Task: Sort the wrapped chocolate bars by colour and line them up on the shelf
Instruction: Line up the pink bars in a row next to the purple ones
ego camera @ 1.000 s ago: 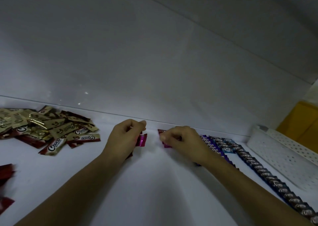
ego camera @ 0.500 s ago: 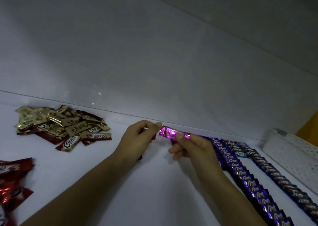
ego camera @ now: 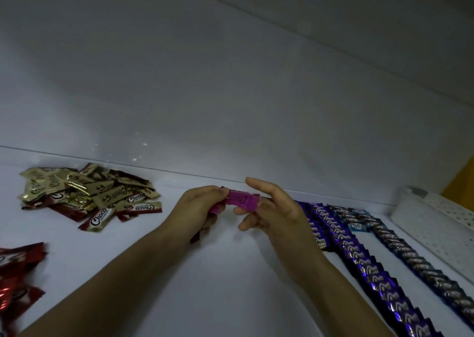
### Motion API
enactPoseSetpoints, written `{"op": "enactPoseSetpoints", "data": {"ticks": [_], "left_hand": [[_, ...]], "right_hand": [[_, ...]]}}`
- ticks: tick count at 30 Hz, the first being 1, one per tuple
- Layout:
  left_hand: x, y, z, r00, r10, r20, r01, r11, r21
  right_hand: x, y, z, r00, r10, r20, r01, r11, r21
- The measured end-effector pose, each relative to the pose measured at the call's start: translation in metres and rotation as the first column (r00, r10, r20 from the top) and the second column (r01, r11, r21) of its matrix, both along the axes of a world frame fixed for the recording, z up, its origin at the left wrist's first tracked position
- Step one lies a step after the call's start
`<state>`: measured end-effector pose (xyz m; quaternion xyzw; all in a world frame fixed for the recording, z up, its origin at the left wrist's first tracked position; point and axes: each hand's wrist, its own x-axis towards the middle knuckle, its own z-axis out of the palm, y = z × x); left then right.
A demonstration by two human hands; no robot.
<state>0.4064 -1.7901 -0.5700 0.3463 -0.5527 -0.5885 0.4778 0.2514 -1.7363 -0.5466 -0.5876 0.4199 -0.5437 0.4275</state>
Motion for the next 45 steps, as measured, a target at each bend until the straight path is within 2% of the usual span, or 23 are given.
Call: {"op": "enactPoseSetpoints", "data": {"ticks": [2, 5, 8, 10, 12, 15, 17, 22, 27, 31, 35, 38, 40, 42, 45], "left_hand": [[-0.002, 0.004, -0.001, 0.995, -0.031, 0.1, 0.039, 0.996, -0.086], [-0.006, 0.007, -0.003, 0.987, -0.02, 0.159, 0.043, 0.988, -0.145], [-0.008, 0.005, -0.006, 0.993, 0.045, 0.11, -0.029, 0.989, -0.147], [-0.011, 0.004, -0.008, 0.989, 0.119, 0.084, -0.103, 0.98, -0.167], [-0.012, 0.004, -0.011, 0.981, 0.162, 0.105, -0.136, 0.965, -0.224], [-0.011, 0.006, -0.013, 0.975, 0.149, 0.163, -0.092, 0.946, -0.31], [-0.012, 0.007, -0.015, 0.971, 0.146, 0.188, -0.072, 0.933, -0.352], [-0.011, 0.007, -0.017, 0.948, 0.18, 0.262, -0.066, 0.918, -0.392], [-0.015, 0.009, -0.016, 0.941, 0.183, 0.284, -0.044, 0.9, -0.434], [-0.013, 0.007, -0.014, 0.97, 0.14, 0.197, -0.063, 0.934, -0.352], [-0.013, 0.005, -0.013, 0.961, 0.216, 0.175, -0.16, 0.945, -0.286], [-0.012, 0.0, -0.014, 0.941, 0.292, 0.172, -0.251, 0.942, -0.224], [-0.012, -0.002, -0.014, 0.941, 0.298, 0.161, -0.262, 0.941, -0.213], [-0.013, -0.001, -0.015, 0.942, 0.297, 0.154, -0.26, 0.94, -0.222], [-0.014, -0.002, -0.016, 0.943, 0.292, 0.158, -0.254, 0.942, -0.22]], "right_hand": [[-0.001, 0.002, -0.005, 0.998, 0.02, -0.052, -0.022, 0.999, -0.041], [0.002, 0.006, -0.006, 0.999, 0.031, -0.026, -0.033, 0.998, -0.054], [0.003, 0.004, -0.005, 0.991, -0.126, -0.049, 0.121, 0.989, -0.086], [-0.001, 0.001, -0.006, 0.934, -0.296, -0.198, 0.272, 0.952, -0.14], [-0.005, -0.001, -0.006, 0.88, -0.371, -0.296, 0.329, 0.926, -0.184], [-0.006, 0.0, -0.004, 0.913, -0.288, -0.288, 0.251, 0.955, -0.159], [-0.005, 0.0, -0.006, 0.904, -0.269, -0.333, 0.219, 0.959, -0.18], [-0.008, -0.002, -0.01, 0.89, -0.237, -0.389, 0.237, 0.97, -0.048], [-0.012, -0.002, -0.013, 0.905, -0.238, -0.352, 0.241, 0.97, -0.037], [-0.009, -0.002, -0.013, 0.93, -0.182, -0.319, 0.176, 0.983, -0.045], [-0.01, -0.005, -0.005, 0.921, -0.173, -0.35, 0.176, 0.984, -0.023], [-0.027, -0.016, 0.012, 0.855, -0.31, -0.416, 0.33, 0.944, -0.024], [-0.043, -0.028, 0.026, 0.763, -0.36, -0.537, 0.404, 0.914, -0.039], [-0.053, -0.04, 0.035, 0.637, -0.32, -0.701, 0.394, 0.917, -0.062], [-0.06, -0.053, 0.037, 0.443, -0.174, -0.879, 0.3, 0.953, -0.037]]}}
